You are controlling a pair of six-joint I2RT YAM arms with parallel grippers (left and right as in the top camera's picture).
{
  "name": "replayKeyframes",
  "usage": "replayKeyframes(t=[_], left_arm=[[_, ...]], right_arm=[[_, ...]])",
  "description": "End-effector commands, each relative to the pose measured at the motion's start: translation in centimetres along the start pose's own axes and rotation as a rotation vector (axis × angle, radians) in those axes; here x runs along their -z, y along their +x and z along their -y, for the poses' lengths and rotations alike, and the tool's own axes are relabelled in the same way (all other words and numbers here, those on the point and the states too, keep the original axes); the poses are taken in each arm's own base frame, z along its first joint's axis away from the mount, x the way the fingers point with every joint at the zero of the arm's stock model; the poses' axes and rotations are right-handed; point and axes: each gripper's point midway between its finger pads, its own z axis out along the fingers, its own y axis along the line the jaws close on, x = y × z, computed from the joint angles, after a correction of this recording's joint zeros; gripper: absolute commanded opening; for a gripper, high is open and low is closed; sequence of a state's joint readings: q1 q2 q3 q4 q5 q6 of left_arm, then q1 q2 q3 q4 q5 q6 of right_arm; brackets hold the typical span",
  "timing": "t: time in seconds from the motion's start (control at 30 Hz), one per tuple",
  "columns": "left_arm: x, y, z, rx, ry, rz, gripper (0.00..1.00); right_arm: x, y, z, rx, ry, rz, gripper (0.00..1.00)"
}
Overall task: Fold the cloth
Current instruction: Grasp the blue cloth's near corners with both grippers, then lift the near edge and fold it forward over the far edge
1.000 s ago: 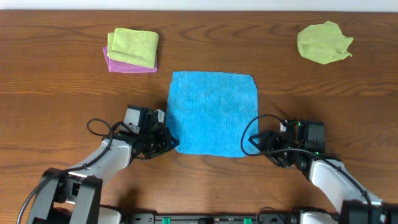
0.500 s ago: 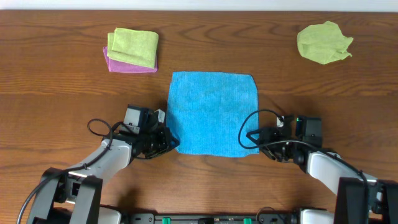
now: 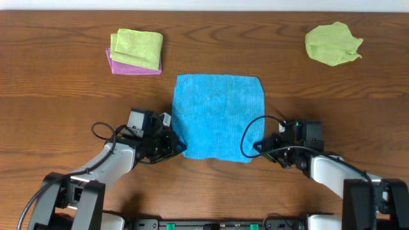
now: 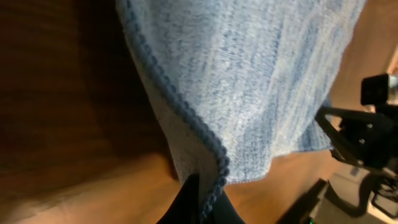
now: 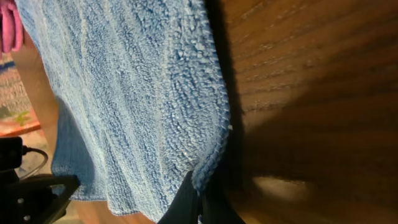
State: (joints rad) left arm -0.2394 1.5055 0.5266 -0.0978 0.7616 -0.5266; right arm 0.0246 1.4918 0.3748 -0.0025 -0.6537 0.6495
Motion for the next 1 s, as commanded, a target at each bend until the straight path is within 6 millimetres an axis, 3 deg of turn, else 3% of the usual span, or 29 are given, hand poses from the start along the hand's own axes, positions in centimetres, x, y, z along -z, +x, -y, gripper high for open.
replayKeyframes(t=[0.0,0.37,0.7,0.83,0.97], left_arm=[[-0.1,1.4,0.6,-0.014,0.053,-0.063,0.06],[2.9,2.9,0.3,-0.044,0.018,-0.061,0.06],[5.0,5.3,1.1,-0.022,0.011,-0.085,0.06],[5.9,5.0,2.1,-0.018,0.032,-0.035,0.06],[6.5,3.3,2.7,-0.004,0.026,0.061,0.06]], right_arm=[[-0.1,1.3,1.1,0.023,0.040,-0.028,0.01],[3.4,2.6,-0.8,0.122,0.030,0.002,0.01],[6.4,5.3,-0.3,0.146,0.090,0.002,0.01],[7.1,4.9,-1.3,0.176,0.066,0.047,0.01],[7.9,3.0,-2.2,0.216,0.082,0.128,0.01]])
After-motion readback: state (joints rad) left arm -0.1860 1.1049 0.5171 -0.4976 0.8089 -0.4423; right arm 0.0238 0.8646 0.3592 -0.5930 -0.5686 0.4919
